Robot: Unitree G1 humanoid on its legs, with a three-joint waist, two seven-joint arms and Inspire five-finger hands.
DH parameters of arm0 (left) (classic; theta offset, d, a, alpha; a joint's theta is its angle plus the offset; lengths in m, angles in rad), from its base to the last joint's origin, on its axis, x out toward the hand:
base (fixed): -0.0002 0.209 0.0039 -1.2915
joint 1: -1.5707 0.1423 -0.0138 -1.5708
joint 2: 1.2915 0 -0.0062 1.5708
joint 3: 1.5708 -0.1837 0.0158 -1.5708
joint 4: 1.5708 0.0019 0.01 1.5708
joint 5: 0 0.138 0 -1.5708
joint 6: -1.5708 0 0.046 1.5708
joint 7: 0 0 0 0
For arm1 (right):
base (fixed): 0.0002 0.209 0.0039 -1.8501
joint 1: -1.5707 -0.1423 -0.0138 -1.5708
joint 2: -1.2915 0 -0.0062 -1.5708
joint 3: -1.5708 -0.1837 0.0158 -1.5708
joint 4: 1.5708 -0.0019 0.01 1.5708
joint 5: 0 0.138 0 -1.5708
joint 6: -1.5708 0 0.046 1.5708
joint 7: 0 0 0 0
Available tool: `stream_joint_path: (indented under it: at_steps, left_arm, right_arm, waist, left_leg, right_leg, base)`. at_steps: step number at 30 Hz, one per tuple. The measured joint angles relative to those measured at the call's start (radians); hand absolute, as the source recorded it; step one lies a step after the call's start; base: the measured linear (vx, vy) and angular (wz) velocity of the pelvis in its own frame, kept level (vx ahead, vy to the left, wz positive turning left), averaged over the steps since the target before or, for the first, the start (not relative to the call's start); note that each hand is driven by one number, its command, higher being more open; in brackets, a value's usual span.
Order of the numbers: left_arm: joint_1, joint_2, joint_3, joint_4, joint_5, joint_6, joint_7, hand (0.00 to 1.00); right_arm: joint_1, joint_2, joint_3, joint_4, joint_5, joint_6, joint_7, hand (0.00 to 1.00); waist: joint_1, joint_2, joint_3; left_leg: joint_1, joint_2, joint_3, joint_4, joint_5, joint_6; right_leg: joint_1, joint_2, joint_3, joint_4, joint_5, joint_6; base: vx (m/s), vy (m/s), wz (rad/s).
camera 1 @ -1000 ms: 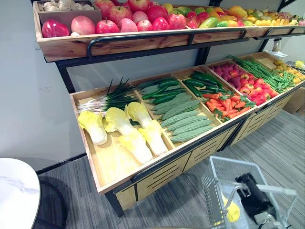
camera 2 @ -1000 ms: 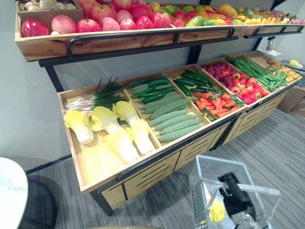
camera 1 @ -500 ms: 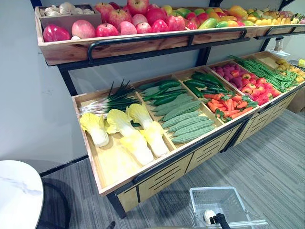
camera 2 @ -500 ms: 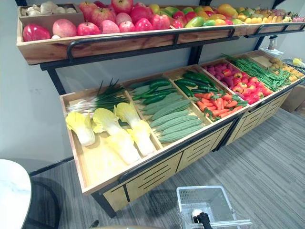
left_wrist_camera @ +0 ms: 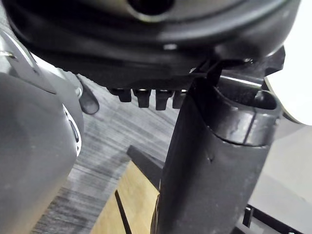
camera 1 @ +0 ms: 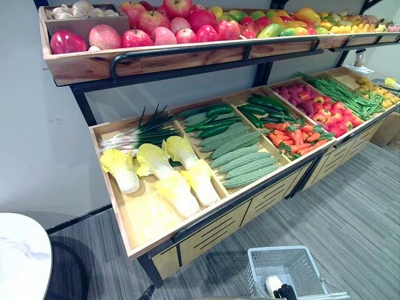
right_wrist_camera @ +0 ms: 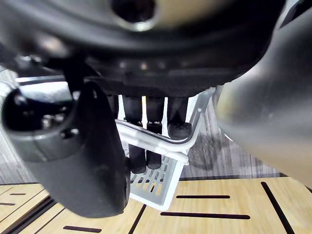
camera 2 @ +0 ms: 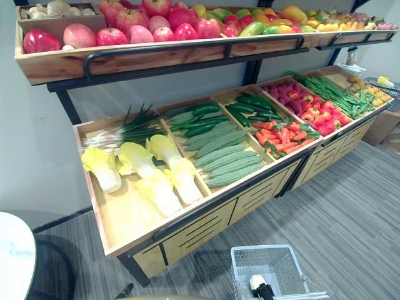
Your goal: Pick vegetable in the basket
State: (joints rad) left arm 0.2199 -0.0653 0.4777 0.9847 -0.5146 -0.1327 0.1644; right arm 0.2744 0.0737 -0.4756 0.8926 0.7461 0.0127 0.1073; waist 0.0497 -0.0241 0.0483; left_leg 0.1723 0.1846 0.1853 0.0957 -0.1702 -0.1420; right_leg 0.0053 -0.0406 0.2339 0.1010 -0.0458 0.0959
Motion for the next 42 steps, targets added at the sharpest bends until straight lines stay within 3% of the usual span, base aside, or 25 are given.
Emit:
stream_joint_path:
  at_steps: [8, 9, 11, 12, 13, 14, 15, 16, 17, 18, 19, 20, 21, 22, 23, 24, 25, 26, 29, 42]
  left_arm:
    - [-0.039, 0.013, -0.001, 0.005, 0.023, -0.018, 0.004, 1.00]
    - [-0.044, 0.014, 0.000, 0.005, 0.028, -0.018, 0.008, 1.00]
    - [-0.054, 0.019, 0.003, 0.001, 0.034, -0.011, 0.016, 1.00]
    - [-0.063, 0.017, 0.003, -0.001, 0.032, -0.009, 0.025, 1.00]
    - [-0.064, 0.013, 0.003, -0.004, 0.029, -0.006, 0.028, 1.00]
    - [-0.060, 0.014, 0.004, -0.012, 0.020, 0.007, 0.032, 1.00]
    - [-0.060, 0.015, 0.010, -0.018, 0.016, 0.013, 0.033, 1.00]
    - [-0.064, 0.014, 0.033, -0.019, 0.014, 0.023, 0.034, 1.00]
    - [-0.071, 0.014, 0.051, -0.017, 0.014, 0.030, 0.033, 1.00]
    - [-0.078, 0.007, 0.052, -0.017, 0.014, 0.031, 0.031, 1.00]
    - [-0.096, 0.007, 0.050, -0.018, 0.015, 0.030, 0.021, 1.00]
    - [-0.096, 0.027, 0.024, -0.016, 0.016, 0.027, 0.011, 1.00]
    - [-0.090, 0.034, 0.009, -0.016, 0.016, 0.023, 0.009, 1.00]
    - [-0.088, 0.040, 0.008, 0.005, 0.015, 0.017, 0.005, 1.00]
    - [-0.089, 0.034, -0.004, 0.029, 0.014, 0.013, 0.005, 1.00]
    - [-0.088, 0.029, -0.012, 0.029, 0.015, 0.011, 0.005, 1.00]
    - [-0.086, 0.025, -0.032, 0.019, 0.016, 0.006, 0.003, 1.00]
    - [-0.089, 0.033, -0.046, 0.017, 0.017, 0.000, 0.003, 1.00]
    - [-0.089, 0.044, -0.070, 0.016, 0.017, 0.003, 0.004, 1.00]
    - [-0.097, 0.070, -0.158, 0.045, 0.057, 0.028, 0.010, 1.00]
  right_arm:
    - [0.005, -0.003, 0.025, 0.013, -0.002, 0.011, -0.011, 0.00]
    - [0.005, -0.003, 0.023, 0.017, -0.011, 0.015, -0.013, 0.00]
    - [0.005, -0.004, 0.020, 0.014, -0.035, 0.024, -0.010, 0.00]
    - [0.006, -0.008, -0.013, 0.016, -0.059, 0.030, -0.010, 0.00]
    - [0.005, -0.008, -0.019, 0.016, -0.060, 0.028, -0.012, 0.00]
    - [0.018, -0.008, -0.025, 0.014, -0.060, 0.019, -0.011, 0.00]
    - [0.025, -0.007, -0.025, 0.015, -0.060, 0.018, -0.010, 0.00]
    - [0.019, -0.004, -0.014, 0.023, -0.066, 0.025, -0.010, 0.00]
    - [0.009, 0.001, -0.015, 0.024, -0.076, 0.023, -0.007, 0.00]
    - [-0.002, -0.002, -0.019, 0.025, -0.078, 0.022, -0.006, 0.00]
    - [-0.036, -0.006, -0.037, 0.048, -0.080, 0.028, -0.005, 0.00]
    - [-0.032, -0.004, -0.060, 0.088, -0.087, 0.029, -0.007, 0.00]
    - [-0.022, -0.006, -0.063, 0.103, -0.088, 0.028, -0.008, 0.00]
    - [-0.017, -0.019, -0.061, 0.130, -0.090, 0.027, -0.009, 0.00]
    - [-0.030, -0.038, -0.047, 0.142, -0.098, 0.025, -0.008, 0.00]
    - [-0.041, -0.042, -0.041, 0.146, -0.101, 0.026, -0.008, 0.00]
    - [-0.061, -0.053, -0.030, 0.148, -0.124, 0.024, -0.008, 0.00]
    - [-0.069, -0.058, -0.017, 0.149, -0.130, 0.018, -0.009, 0.00]
    - [-0.070, -0.062, 0.002, 0.148, -0.137, 0.018, -0.006, 0.00]
    - [-0.056, -0.073, 0.027, 0.141, -0.116, 0.054, -0.024, 0.00]
  waist:
    - [-0.005, -0.016, 0.048]
    - [-0.005, -0.019, 0.053]
    - [-0.008, -0.018, 0.067]
    - [-0.006, -0.009, 0.077]
    - [-0.007, 0.000, 0.083]
    - [-0.016, -0.004, 0.085]
    - [-0.018, -0.016, 0.087]
    - [-0.015, -0.024, 0.083]
    - [-0.013, -0.024, 0.083]
    - [-0.006, 0.002, 0.078]
    - [-0.021, -0.008, 0.098]
    - [-0.034, -0.027, 0.106]
    - [-0.035, -0.034, 0.109]
    - [-0.034, -0.035, 0.107]
    - [-0.033, 0.004, 0.103]
    - [-0.034, 0.009, 0.104]
    - [-0.034, 0.007, 0.110]
    - [-0.035, 0.004, 0.111]
    - [-0.032, -0.010, 0.118]
    - [-0.044, 0.009, 0.109]
  left_leg:
    - [0.021, 0.030, 0.118, 0.086, -0.060, -0.008]
    - [0.025, 0.038, 0.161, 0.096, -0.066, -0.008]
    - [0.034, 0.055, 0.233, 0.103, -0.069, -0.007]
    - [0.052, 0.072, 0.294, 0.098, -0.068, -0.008]
    - [0.062, 0.084, 0.316, 0.098, -0.067, -0.009]
    - [0.087, 0.090, 0.353, 0.107, -0.068, -0.010]
    - [0.100, 0.085, 0.368, 0.116, -0.069, -0.009]
    - [0.100, 0.098, 0.390, 0.148, -0.078, 0.025]
    - [0.092, 0.089, 0.397, 0.133, -0.107, 0.082]
    - [0.085, 0.089, 0.397, 0.099, -0.109, 0.095]
    - [0.095, 0.085, 0.435, 0.073, -0.074, 0.009]
    - [0.120, 0.062, 0.435, 0.061, -0.065, -0.017]
    - [0.140, 0.046, 0.436, 0.058, -0.064, -0.022]
    - [0.160, 0.052, 0.436, 0.049, -0.061, -0.015]
    - [0.147, 0.062, 0.420, 0.035, -0.052, 0.019]
    - [0.128, 0.049, 0.392, 0.027, -0.053, 0.038]
    - [0.080, 0.015, 0.353, 0.015, -0.035, 0.062]
    - [0.047, -0.003, 0.354, 0.010, -0.031, 0.064]
    - [0.044, -0.009, 0.351, -0.009, -0.022, 0.036]
    - [0.026, -0.035, 0.289, 0.028, -0.014, 0.037]
  right_leg:
    - [-0.037, 0.039, 0.060, 0.021, 0.032, 0.006]
    - [-0.060, 0.044, 0.013, 0.018, 0.056, 0.002]
    - [-0.078, 0.033, -0.081, 0.000, 0.084, -0.039]
    - [-0.104, -0.008, -0.254, 0.043, 0.043, -0.096]
    - [-0.126, -0.020, -0.316, 0.104, 0.021, -0.120]
    - [-0.152, -0.047, -0.406, 0.251, 0.020, -0.126]
    - [-0.157, -0.045, -0.437, 0.271, 0.023, -0.107]
    - [-0.182, -0.029, -0.469, 0.285, 0.042, -0.122]
    - [-0.178, 0.008, -0.456, 0.201, 0.082, -0.124]
    - [-0.172, 0.027, -0.445, 0.143, 0.104, -0.122]
    - [-0.214, 0.002, -0.495, 0.241, 0.013, -0.148]
    - [-0.224, -0.079, -0.568, 0.446, -0.114, -0.132]
    - [-0.202, -0.093, -0.580, 0.442, -0.137, -0.112]
    - [-0.155, -0.054, -0.581, 0.368, -0.146, -0.119]
    - [-0.124, 0.004, -0.563, 0.240, -0.079, -0.128]
    - [-0.108, 0.021, -0.552, 0.168, -0.037, -0.130]
    - [-0.075, 0.046, -0.537, 0.031, 0.048, -0.132]
    - [-0.046, 0.063, -0.533, -0.068, 0.103, -0.133]
    - [-0.009, 0.077, -0.524, -0.180, 0.172, -0.131]
    - [0.003, 0.056, -0.529, -0.192, 0.180, -0.137]
  base:
    - [-0.03, 0.021, -0.50]
    - [-0.06, 0.025, -1.01]
    - [-0.08, 0.003, -1.13]
    - [-0.04, 0.003, -0.93]
    - [0.03, 0.012, -1.07]
    - [0.08, -0.004, -0.76]
    - [0.15, -0.052, -1.17]
    - [0.13, -0.071, -1.47]
    - [0.05, -0.049, -1.58]
    - [-0.05, -0.045, -1.39]
    - [-0.02, -0.073, -0.75]
    - [0.07, -0.115, -0.44]
    - [0.13, -0.133, -0.21]
    - [0.11, -0.130, -0.51]
    - [0.05, -0.101, -0.63]
    - [-0.06, -0.030, -0.66]
    - [-0.14, 0.013, -0.42]
    - [-0.16, 0.005, -0.30]
    - [-0.13, -0.014, -0.07]
    - [-0.02, -0.001, 0.04]
